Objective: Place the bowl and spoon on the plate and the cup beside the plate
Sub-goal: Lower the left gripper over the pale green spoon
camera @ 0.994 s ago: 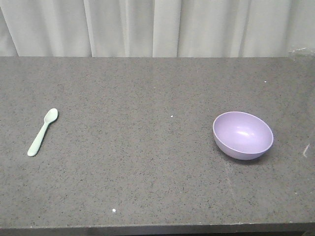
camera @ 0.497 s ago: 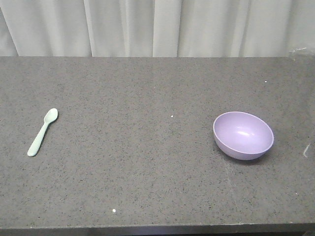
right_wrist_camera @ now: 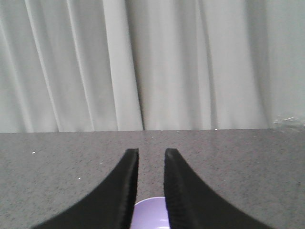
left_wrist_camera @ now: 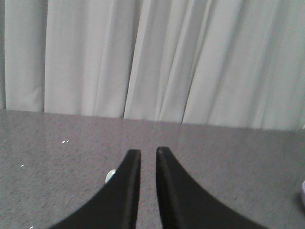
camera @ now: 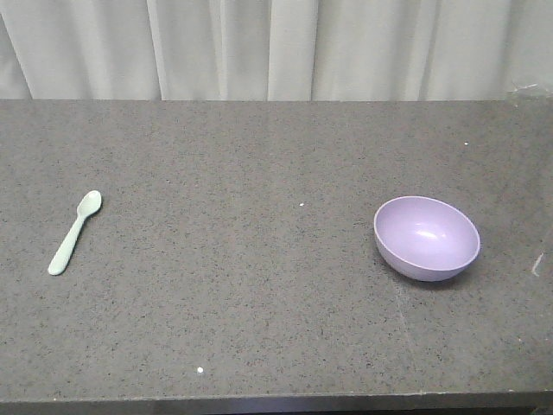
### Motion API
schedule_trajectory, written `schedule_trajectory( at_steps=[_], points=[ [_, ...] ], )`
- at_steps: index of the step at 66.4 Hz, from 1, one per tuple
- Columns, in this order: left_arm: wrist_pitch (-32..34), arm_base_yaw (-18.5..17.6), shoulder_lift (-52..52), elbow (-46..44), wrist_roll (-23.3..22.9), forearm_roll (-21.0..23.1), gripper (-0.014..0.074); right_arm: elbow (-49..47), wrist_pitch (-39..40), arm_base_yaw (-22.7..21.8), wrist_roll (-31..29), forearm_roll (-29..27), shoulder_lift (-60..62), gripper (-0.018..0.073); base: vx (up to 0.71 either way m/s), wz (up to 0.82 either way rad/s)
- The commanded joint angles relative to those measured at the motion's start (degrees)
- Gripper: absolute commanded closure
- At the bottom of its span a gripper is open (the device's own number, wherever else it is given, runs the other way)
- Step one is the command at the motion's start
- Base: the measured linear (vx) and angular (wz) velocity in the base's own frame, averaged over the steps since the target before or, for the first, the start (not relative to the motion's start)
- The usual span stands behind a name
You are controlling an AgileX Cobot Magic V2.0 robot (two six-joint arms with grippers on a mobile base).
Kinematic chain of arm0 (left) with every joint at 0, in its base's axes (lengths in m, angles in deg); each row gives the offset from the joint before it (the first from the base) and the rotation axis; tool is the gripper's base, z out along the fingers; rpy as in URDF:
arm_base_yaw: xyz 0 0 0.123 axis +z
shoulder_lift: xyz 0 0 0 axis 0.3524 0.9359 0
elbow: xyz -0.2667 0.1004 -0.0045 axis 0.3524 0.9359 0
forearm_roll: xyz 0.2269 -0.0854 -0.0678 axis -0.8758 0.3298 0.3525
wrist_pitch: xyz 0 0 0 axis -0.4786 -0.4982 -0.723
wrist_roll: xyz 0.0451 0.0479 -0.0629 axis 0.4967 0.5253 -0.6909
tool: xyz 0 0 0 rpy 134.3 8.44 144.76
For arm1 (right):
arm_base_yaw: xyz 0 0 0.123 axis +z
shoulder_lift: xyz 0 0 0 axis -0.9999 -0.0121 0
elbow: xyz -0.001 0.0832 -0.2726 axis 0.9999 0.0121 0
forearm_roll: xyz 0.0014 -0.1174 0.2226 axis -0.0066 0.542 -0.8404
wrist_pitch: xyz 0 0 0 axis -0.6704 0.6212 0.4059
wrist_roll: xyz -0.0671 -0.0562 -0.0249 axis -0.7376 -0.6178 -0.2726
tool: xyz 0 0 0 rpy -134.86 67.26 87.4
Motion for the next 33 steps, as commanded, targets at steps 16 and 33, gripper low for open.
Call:
schedule_trajectory(
  at_steps=[16,33],
  points=[
    [-8.51,-0.33,19.74,-14.01,5.14,-1.99,0.0111,-1.88,2.9,-0.29,-5.8,-9.2,-1.91,0.0051,0.0,0.0],
    [-15.99,-0.28,41.63,-28.44,5.14,-8.13,0.0102,-1.88,-0.37,-0.29,-5.85,-8.48,-1.91,0.0052,0.0,0.0]
  ],
)
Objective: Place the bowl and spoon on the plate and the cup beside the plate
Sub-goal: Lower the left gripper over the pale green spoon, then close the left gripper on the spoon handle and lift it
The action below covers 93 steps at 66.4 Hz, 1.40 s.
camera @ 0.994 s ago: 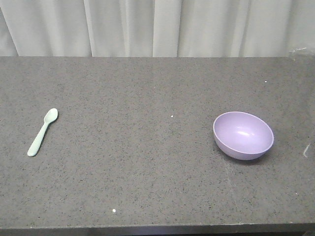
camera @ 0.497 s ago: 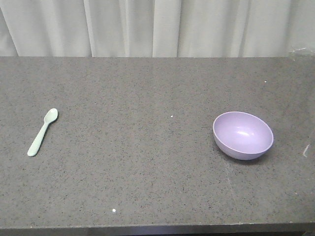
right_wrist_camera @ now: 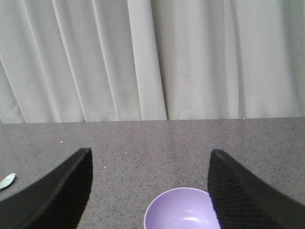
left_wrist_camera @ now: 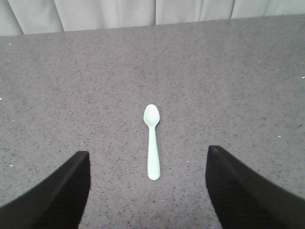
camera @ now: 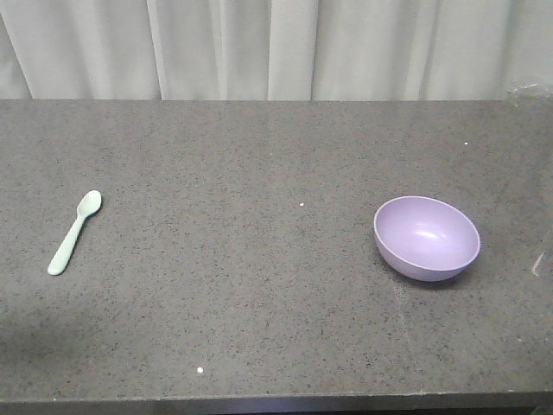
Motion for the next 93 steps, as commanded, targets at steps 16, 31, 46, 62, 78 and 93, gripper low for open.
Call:
schedule_trajectory(
  at_steps=[16,31,46,62,78,93],
  points=[
    [-3.74,-0.01,24.92,-16.82,2.11,-2.8,0.0135,-1.88,1.01,-0.29,-0.63,-0.37,-0.66,0.0052,0.0,0.0],
    [-7.05,2.03,38.36,-22.15,2.05,-3.09,0.0137,-1.88,0.31,-0.29,-0.63,-0.21,-0.66,0.0052,0.0,0.0],
    [-6.97,3.96,45.4,-22.15,2.14,-2.01,0.0137,-1.88,0.05,-0.29,-0.63,-0.21,-0.66,0.0052,0.0,0.0],
    [-5.81,4.19,49.94,-22.09,5.02,1.42,0.0137,-1.88,-1.21,-0.29,-0.63,-0.21,-0.66,0.0052,0.0,0.0],
    [-3.97,4.19,52.83,-22.09,5.03,2.53,0.0137,-1.88,-1.92,-0.29,-0.63,-0.21,-0.66,0.0052,0.0,0.0],
    [-4.15,4.31,55.41,-22.04,5.07,4.05,0.0137,-1.88,-2.32,-0.29,-0.63,-0.21,-0.66,0.0052,0.0,0.0]
  ],
)
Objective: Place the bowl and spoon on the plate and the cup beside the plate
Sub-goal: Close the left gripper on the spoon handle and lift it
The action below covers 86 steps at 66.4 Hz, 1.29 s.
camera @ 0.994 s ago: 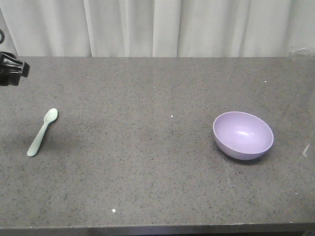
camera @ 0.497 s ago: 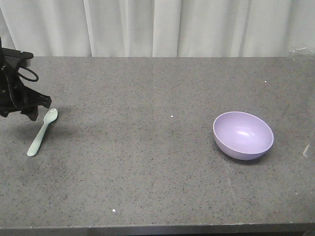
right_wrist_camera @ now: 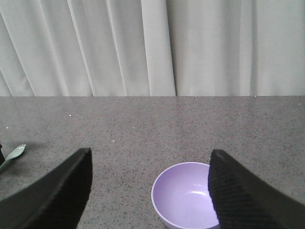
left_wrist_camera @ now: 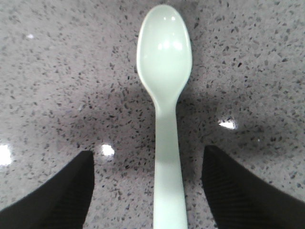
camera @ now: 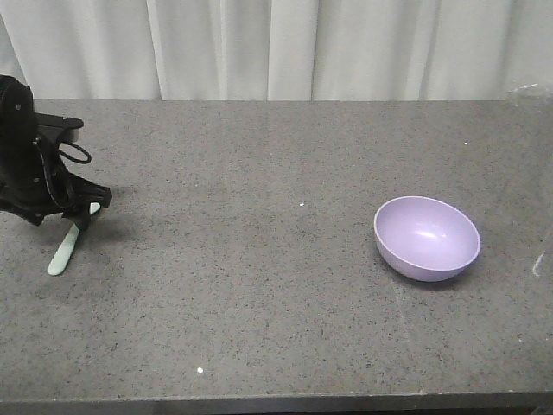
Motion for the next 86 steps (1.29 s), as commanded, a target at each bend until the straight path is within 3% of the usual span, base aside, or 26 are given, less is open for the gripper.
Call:
schedule_trajectory(
  at_steps=[1,33,39,52,64,73,86],
  points=[
    [1.22,0.12,-1.65,-1.87,0.2,1.36,0.0137,-1.88,2.95,-0.29,-0.57,-0.85,-0.66,0.0052,0.0,0.0],
    [-0.32,0.14,1.75,-1.87,0.33,2.76,0.0167,-1.88,2.38,-0.29,-0.52,-1.12,-0.66,0.0052,0.0,0.0],
    [-0.95,0.14,1.88,-1.87,1.23,2.76,0.0258,-1.88,1.96,-0.29,-0.52,-1.12,-0.66,0.0052,0.0,0.0],
    [-1.78,0.14,2.24,-1.78,1.77,2.77,0.0607,-1.88,1.28,-0.29,-0.52,-1.12,-0.66,0.0052,0.0,0.0],
    [-2.85,0.14,2.24,-1.69,2.97,3.12,0.0605,-1.88,1.21,-0.29,-0.52,-1.3,-0.66,0.0052,0.0,0.0],
    [-4.68,0.14,0.84,-1.69,7.09,8.36,0.0604,-1.88,1.37,-0.29,-0.35,-1.36,-0.92,0.0056,0.0,0.0],
    [-1.35,0.14,-7.0,-1.69,11.74,22.56,0.0604,-3.93,2.92,-0.29,1.85,-1.36,-4.65,0.0059,0.0,0.0]
  ],
)
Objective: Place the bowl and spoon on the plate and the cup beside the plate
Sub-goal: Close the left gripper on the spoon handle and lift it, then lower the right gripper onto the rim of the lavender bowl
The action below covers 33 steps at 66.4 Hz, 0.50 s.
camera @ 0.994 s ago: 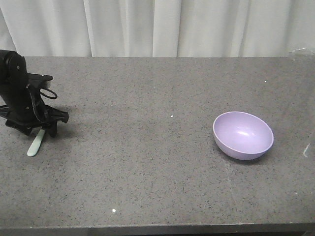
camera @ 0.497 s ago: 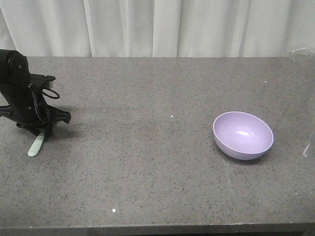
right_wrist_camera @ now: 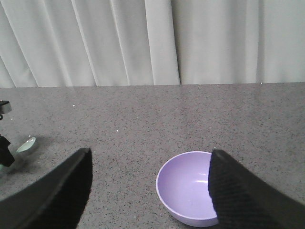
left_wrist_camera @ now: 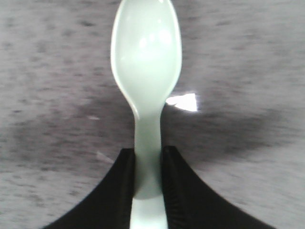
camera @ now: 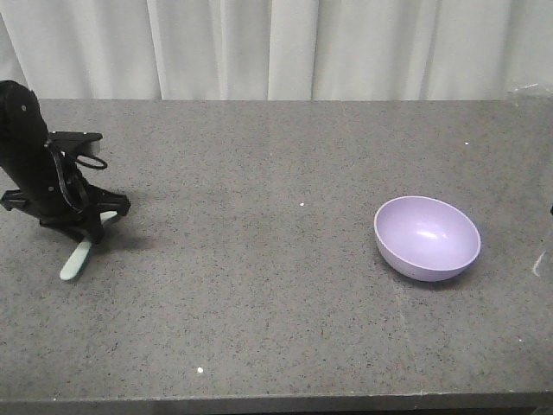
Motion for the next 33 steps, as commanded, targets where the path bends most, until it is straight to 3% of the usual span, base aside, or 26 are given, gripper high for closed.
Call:
schedule_trajectory(
  at_steps=[1,9,16,25,33],
  points=[
    [2.22,-0.21,-8.22,-1.5,2.62,8.88,0.0604,-3.71,4.71,-0.29,0.82,-1.24,-3.23,0.0059,0.0,0.0],
    [3.1,-0.21,-15.44,-1.5,6.99,18.26,0.0604,-8.12,3.53,-0.35,1.5,-1.24,-9.17,0.0059,0.0,0.0],
    [3.1,-0.21,-22.6,-1.5,10.57,23.36,0.0604,-13.18,3.49,-0.48,3.15,-0.79,-15.31,0.0059,0.0,0.0],
    [3.5,-0.21,-32.68,-1.5,12.14,25.56,0.0604,-19.85,1.64,-3.58,5.34,0.47,-25.03,0.0059,0.0,0.0],
    [5.39,-0.21,-41.5,-1.5,12.08,26.09,0.0604,-23.96,-3.28,-9.66,5.13,-0.25,-32.82,0.0059,0.0,0.0]
  ],
)
